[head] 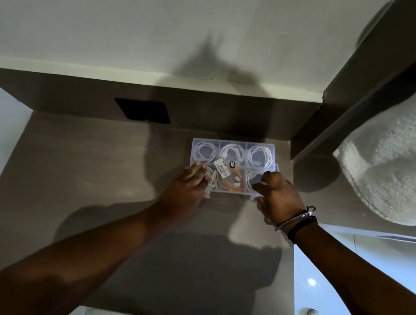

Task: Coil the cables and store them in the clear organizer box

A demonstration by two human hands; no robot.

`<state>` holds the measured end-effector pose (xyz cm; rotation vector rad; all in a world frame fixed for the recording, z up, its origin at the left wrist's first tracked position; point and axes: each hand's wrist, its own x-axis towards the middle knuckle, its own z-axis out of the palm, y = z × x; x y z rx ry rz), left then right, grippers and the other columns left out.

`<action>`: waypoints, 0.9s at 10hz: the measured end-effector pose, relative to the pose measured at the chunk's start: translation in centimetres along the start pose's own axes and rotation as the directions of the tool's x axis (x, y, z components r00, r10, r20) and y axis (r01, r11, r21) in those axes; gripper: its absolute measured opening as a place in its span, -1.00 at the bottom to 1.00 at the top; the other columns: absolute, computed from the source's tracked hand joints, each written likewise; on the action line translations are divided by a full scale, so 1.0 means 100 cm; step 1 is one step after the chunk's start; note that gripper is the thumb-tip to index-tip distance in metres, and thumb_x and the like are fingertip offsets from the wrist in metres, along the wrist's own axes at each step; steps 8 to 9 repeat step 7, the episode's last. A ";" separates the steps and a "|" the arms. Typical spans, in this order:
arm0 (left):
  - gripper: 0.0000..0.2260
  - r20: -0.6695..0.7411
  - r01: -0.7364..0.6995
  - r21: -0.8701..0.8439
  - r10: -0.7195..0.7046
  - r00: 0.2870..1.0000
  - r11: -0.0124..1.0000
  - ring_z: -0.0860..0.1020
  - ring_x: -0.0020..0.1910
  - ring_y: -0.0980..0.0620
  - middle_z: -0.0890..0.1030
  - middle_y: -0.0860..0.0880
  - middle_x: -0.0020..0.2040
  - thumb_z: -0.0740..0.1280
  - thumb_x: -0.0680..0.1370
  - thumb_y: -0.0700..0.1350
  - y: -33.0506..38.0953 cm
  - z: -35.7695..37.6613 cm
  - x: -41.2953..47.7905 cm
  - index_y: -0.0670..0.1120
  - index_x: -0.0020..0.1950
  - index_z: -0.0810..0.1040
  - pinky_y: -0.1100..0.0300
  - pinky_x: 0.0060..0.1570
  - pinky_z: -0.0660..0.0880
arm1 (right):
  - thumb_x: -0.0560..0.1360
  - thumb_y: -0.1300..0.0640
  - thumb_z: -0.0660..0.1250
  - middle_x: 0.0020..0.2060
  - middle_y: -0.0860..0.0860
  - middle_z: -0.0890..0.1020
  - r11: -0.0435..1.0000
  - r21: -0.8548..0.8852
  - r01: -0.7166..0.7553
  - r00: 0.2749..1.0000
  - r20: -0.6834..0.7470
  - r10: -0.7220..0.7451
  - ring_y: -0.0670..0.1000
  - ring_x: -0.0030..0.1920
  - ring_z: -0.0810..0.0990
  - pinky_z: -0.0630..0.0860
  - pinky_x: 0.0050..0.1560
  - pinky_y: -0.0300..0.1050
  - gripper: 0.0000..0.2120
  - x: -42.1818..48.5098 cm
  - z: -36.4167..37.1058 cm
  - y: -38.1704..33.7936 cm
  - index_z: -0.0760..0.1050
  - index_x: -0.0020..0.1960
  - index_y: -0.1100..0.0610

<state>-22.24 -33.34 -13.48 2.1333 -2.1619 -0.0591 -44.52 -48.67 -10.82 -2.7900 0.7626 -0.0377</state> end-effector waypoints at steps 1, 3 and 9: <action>-0.64 -0.045 -0.050 0.093 0.054 0.997 0.994 0.41 0.36 -0.33 0.47 -0.34 0.34 0.31 0.58 -0.02 0.000 0.005 -0.003 -0.30 0.20 0.57 -0.16 0.22 0.49 | 0.26 0.18 0.52 -0.04 0.21 0.61 1.000 -0.023 -0.017 1.000 -0.003 0.017 0.26 -0.05 0.57 0.59 -0.15 0.07 -0.71 -0.001 0.001 -0.004 0.62 -0.02 0.17; -0.63 -0.116 -0.097 0.182 0.120 0.986 0.979 0.51 0.26 -0.36 0.56 -0.36 0.24 0.42 0.51 -0.06 -0.005 0.011 -0.003 -0.33 0.15 0.59 -0.19 0.15 0.54 | 0.28 0.25 0.47 -0.08 0.19 0.60 0.997 -0.049 -0.067 0.996 -0.055 0.064 0.24 -0.07 0.56 0.55 -0.17 0.02 -0.76 -0.004 0.012 -0.017 0.59 -0.05 0.19; -0.49 -0.040 -0.007 0.120 0.012 0.999 0.993 0.33 0.44 -0.28 0.43 -0.30 0.40 0.39 0.50 0.01 -0.004 0.008 -0.016 -0.25 0.36 0.44 -0.27 0.41 0.23 | 0.46 0.05 0.31 0.15 0.21 0.53 0.967 -0.168 -0.191 0.979 0.040 0.200 0.26 0.13 0.47 0.47 0.09 0.12 -0.70 -0.014 0.004 -0.045 0.53 0.11 0.20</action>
